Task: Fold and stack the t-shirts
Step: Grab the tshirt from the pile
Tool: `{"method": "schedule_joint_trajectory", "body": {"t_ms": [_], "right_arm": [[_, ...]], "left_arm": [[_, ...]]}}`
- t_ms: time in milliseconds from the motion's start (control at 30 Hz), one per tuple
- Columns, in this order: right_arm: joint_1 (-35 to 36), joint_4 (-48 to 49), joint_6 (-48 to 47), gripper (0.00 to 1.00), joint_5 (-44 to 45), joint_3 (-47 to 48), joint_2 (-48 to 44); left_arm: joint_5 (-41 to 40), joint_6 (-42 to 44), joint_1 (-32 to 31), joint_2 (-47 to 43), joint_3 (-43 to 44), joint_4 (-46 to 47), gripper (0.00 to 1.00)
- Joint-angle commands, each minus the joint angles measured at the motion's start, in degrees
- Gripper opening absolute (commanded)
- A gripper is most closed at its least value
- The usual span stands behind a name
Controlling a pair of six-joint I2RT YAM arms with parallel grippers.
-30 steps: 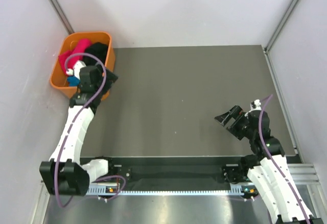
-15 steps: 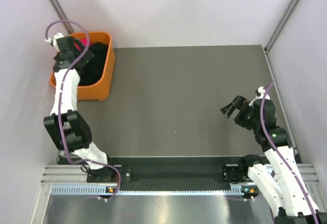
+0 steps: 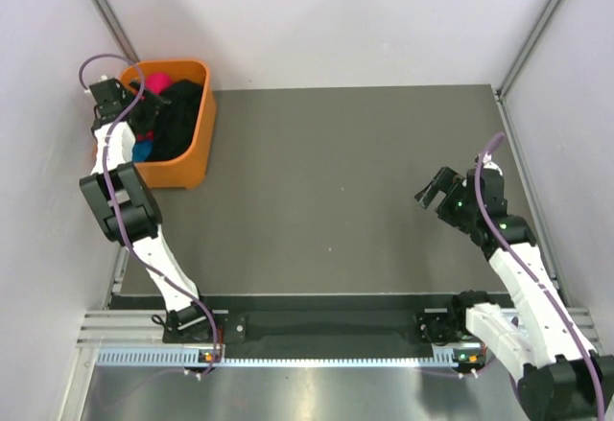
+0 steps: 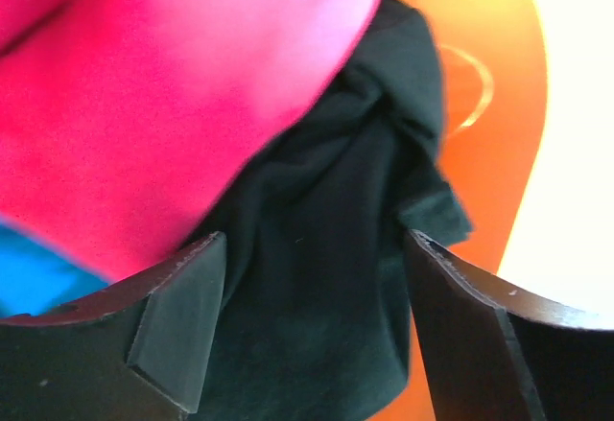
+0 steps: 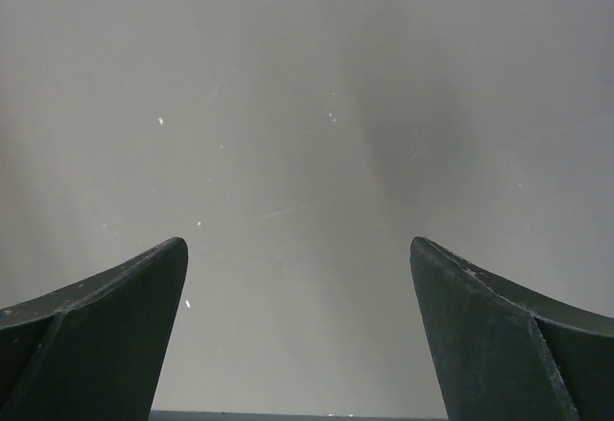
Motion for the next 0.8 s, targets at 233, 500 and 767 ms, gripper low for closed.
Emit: {"method": "schedule_joint_trajectory", "body": {"t_ms": [233,500,767], "right_arm": [[-2.06,5.52,0.82,1.00,0.78,3.94,6.88],[-1.97,5.87,0.03,1.00,-1.59,4.38,8.29],[3.13,5.08,-3.47,1.00,-1.33,6.05,7.95]], "left_arm": [[6.19,-4.33,-1.40,3.96,3.73,8.45,0.77],[6.54,-6.17,-3.42,3.36,8.72,6.70,0.00],[-0.30,-6.70,-8.16,-7.10,15.85,6.59,0.00]]}}
